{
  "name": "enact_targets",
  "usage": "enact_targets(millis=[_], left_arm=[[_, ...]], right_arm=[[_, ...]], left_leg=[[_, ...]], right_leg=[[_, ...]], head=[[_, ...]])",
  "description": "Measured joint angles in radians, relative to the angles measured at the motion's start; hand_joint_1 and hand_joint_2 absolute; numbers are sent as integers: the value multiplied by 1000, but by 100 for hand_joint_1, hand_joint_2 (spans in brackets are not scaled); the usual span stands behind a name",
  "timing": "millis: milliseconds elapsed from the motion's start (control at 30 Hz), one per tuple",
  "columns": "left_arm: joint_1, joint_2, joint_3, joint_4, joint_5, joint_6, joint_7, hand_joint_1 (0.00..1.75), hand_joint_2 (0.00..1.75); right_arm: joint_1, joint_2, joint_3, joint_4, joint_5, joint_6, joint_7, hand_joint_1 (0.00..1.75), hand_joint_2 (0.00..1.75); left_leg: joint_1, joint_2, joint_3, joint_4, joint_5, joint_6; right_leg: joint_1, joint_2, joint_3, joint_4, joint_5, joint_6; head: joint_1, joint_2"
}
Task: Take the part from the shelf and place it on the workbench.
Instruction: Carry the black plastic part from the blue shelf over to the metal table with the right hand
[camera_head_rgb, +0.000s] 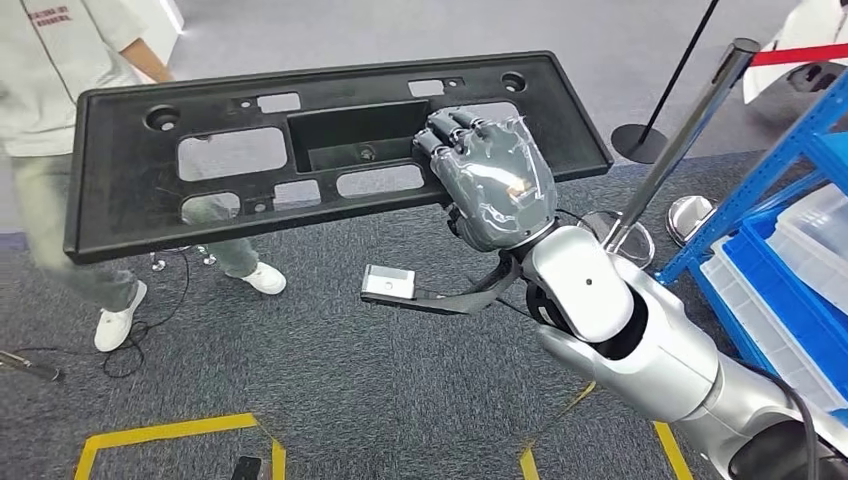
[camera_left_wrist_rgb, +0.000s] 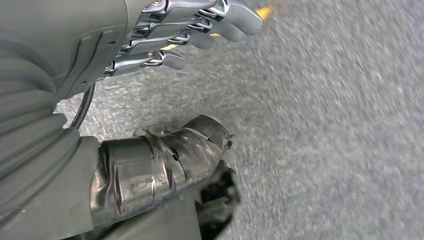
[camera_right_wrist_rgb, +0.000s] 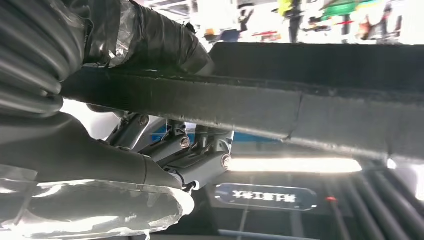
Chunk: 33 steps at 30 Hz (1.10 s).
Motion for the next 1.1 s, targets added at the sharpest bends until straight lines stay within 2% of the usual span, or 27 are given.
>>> enact_targets(millis=[33, 100, 133, 167, 200, 267, 300, 367, 433, 467, 500, 533, 567, 600, 667, 700, 733, 767, 800, 867, 900, 933, 967, 1000, 1033, 1067, 1100], left_arm=[[1, 0, 0, 0, 0, 0, 0, 0, 175], [3, 1, 0, 0, 1, 0, 0, 0, 175], [2, 1, 0, 0, 1, 0, -1, 0, 175], [0, 2, 0, 0, 2, 0, -1, 0, 175], [-1, 2, 0, 0, 3, 0, -2, 0, 175], [-1, 2, 0, 0, 9, 1, -5, 0, 175], [0, 2, 0, 0, 12, 2, -7, 0, 175], [1, 2, 0, 0, 17, 3, -12, 0, 175], [-3, 4, 0, 0, 19, 3, -16, 0, 175], [-4, 6, 0, 0, 20, 4, -17, 0, 175], [-5, 6, 0, 0, 20, 4, -18, 0, 175], [-5, 7, 0, 0, 20, 4, -18, 0, 175], [-4, 7, 0, 0, 20, 4, -18, 0, 175], [-3, 7, 0, 0, 20, 4, -17, 0, 175], [-1, 6, 0, 0, 19, 4, -14, 0, 175], [-1, 6, 0, 0, 19, 4, -11, 0, 175], [0, 5, 0, 0, 18, 4, -8, 0, 175], [1, 6, 0, 0, 17, 4, -6, 0, 175], [2, 7, 0, 0, 17, 4, -4, 0, 175], [3, 7, 0, 0, 17, 4, -2, 0, 175], [1, 7, 0, 0, 18, 4, 0, 0, 175], [-2, 7, 0, 0, 17, 5, 3, 0, 175], [-5, 7, 0, 0, 15, 5, 6, 0, 175], [-6, 7, 0, 0, 10, 6, 9, 0, 175], [-7, 7, 0, 0, 6, 6, 10, 0, 175], [-7, 8, 0, 0, 3, 6, 9, 0, 175], [-8, 9, 0, 0, 2, 6, 7, 0, 175]], right_arm=[[0, 0, 0, 0, 0, 0, 0, 175, 175], [0, 0, 0, 0, 0, 0, 0, 175, 175], [-1, 0, 0, 0, 0, 1, 1, 175, 175], [-3, 0, 0, 0, -1, 2, 2, 175, 175], [-6, 0, 0, 0, -1, 5, 4, 175, 175], [-9, 1, 0, 0, -3, 11, 7, 175, 175], [-10, 2, 0, 0, -3, 13, 9, 175, 175], [-12, 2, 0, 0, -3, 15, 11, 175, 175], [-13, 2, 0, 0, -3, 16, 14, 175, 175], [-12, 2, 0, 0, -3, 15, 15, 175, 175], [-10, 2, 0, 0, -4, 15, 16, 175, 175], [-7, 2, 0, 0, -4, 15, 17, 175, 175], [-6, 2, 0, 0, -4, 13, 18, 175, 175], [-5, 2, 0, 0, -3, 12, 19, 175, 175], [-6, 2, 0, 0, -1, 3, 19, 175, 175], [-6, 2, 0, 1, 1, -3, 19, 175, 175], [-7, 2, 0, 2, 2, -10, 18, 175, 175], [-9, 2, 0, 3, 2, -15, 16, 175, 175], [-10, 3, 0, 4, 3, -19, 15, 175, 175], [-13, 4, 0, 7, 3, -24, 12, 175, 175], [-16, 5, 0, 8, 3, -26, 11, 175, 175], [-19, 6, 0, 10, 2, -27, 10, 175, 175], [-22, 8, 0, 12, 1, -28, 8, 175, 175], [-23, 10, 0, 15, 0, -29, 6, 175, 175], [-25, 12, 0, 18, -1, -29, 4, 175, 175], [-27, 14, 0, 22, -2, -30, 1, 175, 175], [-30, 17, 1, 25, -2, -31, -2, 175, 175]], left_leg=[[0, 2, 8, -21, 21, 1], [-3, 20, 73, -150, 86, 6], [-8, 33, 106, -211, 106, 12], [-12, 42, 127, -252, 115, 19], [-17, 46, 134, -269, 111, 26], [-20, 27, 134, -271, 110, 40], [-18, 17, 138, -276, 111, 46], [-13, 0, 148, -285, 114, 57], [-14, -18, 152, -287, 113, 64], [-16, -29, 152, -286, 112, 67], [-19, -42, 152, -284, 111, 69], [-21, -55, 153, -282, 110, 69], [-22, -68, 154, -280, 109, 70], [-23, -81, 155, -278, 108, 69], [-24, -104, 151, -273, 106, 64], [-21, -113, 147, -272, 107, 59], [-17, -123, 143, -272, 109, 54], [-15, -132, 141, -274, 111, 48], [-15, -123, 139, -272, 111, 42], [-19, -68, 117, -230, 87, 28], [-17, -34, 92, -182, 63, 22], [-13, -15, 60, -122, 37, 15], [-8, -7, 27, -64, 17, 10], [-3, -4, 6, -28, 12, 6], [0, -1, 2, -26, 23, 2], [3, 4, 19, -62, 49, 0], [4, 17, 54, -128, 84, 0]], right_leg=[[0, -12, 2, 0, -3, 1], [1, -34, 11, 1, -9, 5], [3, -44, 15, 0, -12, 9], [5, -52, 18, -2, -15, 14], [8, -59, 21, -4, -17, 19], [11, -73, 28, -9, -20, 32], [9, -71, 32, -8, -25, 38], [7, -37, 15, 40, -58, 44], [9, 3, -52, 169, -117, 42], [11, 11, -89, 234, -136, 40], [12, 15, -113, 271, -137, 37], [14, 18, -120, 271, -119, 34], [15, 23, -107, 229, -83, 29], [17, 38, -82, 162, -41, 22], [17, 80, -33, 42, 7, 10], [18, 95, -20, 12, 12, 6], [20, 97, -14, 2, 9, 5], [19, 86, -9, -5, 10, 3], [18, 74, -4, -12, 12, 0], [11, 49, 8, -24, 15, -8], [12, 36, 12, -27, 15, -10], [12, 23, 13, -27, 13, -12], [11, 10, 14, -27, 12, -12], [10, -3, 15, -26, 10, -11], [9, -16, 16, -26, 7, -9], [8, -28, 19, -26, 5, -6], [7, -40, 24, -26, 1, -2]], head=[[0, 0], [0, 0], [0, 0], [0, 0], [0, 0], [0, 0], [1, 0], [7, 0], [14, 0], [16, 0], [16, 0], [16, 0], [17, 0], [17, 0], [15, 0], [14, 0], [15, 0], [15, 0], [16, 0], [12, 0], [10, 0], [8, 0], [8, 0], [7, 0], [7, 0], [7, 0], [6, 0]])
